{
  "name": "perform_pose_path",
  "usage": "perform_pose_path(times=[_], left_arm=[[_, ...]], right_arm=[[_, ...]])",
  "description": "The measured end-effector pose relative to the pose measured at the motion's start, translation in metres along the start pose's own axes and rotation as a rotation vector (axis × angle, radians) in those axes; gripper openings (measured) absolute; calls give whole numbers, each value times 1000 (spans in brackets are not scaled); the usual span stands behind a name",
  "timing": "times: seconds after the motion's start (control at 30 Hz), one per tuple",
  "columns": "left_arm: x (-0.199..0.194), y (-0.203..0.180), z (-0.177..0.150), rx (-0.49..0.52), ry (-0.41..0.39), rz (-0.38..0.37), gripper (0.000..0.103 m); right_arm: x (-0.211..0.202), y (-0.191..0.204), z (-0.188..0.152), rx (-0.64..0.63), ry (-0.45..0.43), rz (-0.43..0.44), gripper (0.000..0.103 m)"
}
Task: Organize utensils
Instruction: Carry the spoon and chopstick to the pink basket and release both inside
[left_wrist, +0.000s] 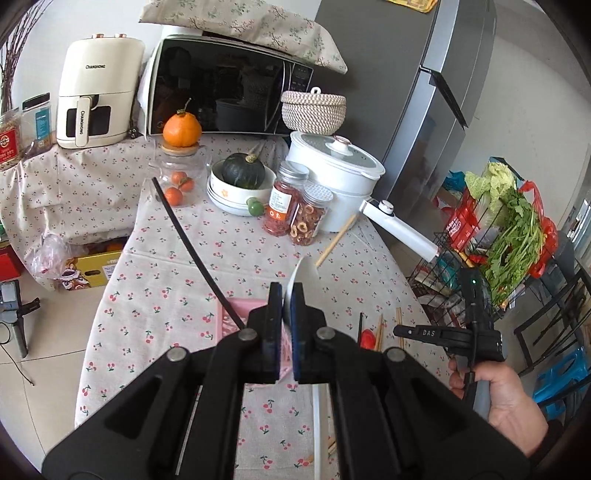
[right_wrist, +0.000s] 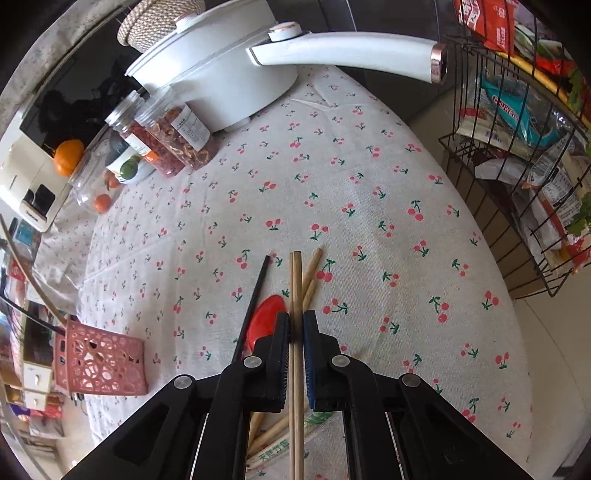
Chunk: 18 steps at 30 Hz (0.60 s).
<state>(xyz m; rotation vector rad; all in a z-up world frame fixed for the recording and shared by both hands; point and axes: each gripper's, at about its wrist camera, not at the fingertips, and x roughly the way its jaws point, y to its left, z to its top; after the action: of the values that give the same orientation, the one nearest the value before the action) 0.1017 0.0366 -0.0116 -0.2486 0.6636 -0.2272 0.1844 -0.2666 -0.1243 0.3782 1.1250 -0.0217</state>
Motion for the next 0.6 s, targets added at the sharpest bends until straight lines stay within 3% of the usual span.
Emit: perform_pose_path(times=[0.33,0.6], left_arm=[[0,12,15,-28,-319,125,5],[27,8,16,18,-411,224,5]], right_arm=[[-83,35,-17,-108,-206,114,5],[-126,53,-28,-181,-350,165,5]])
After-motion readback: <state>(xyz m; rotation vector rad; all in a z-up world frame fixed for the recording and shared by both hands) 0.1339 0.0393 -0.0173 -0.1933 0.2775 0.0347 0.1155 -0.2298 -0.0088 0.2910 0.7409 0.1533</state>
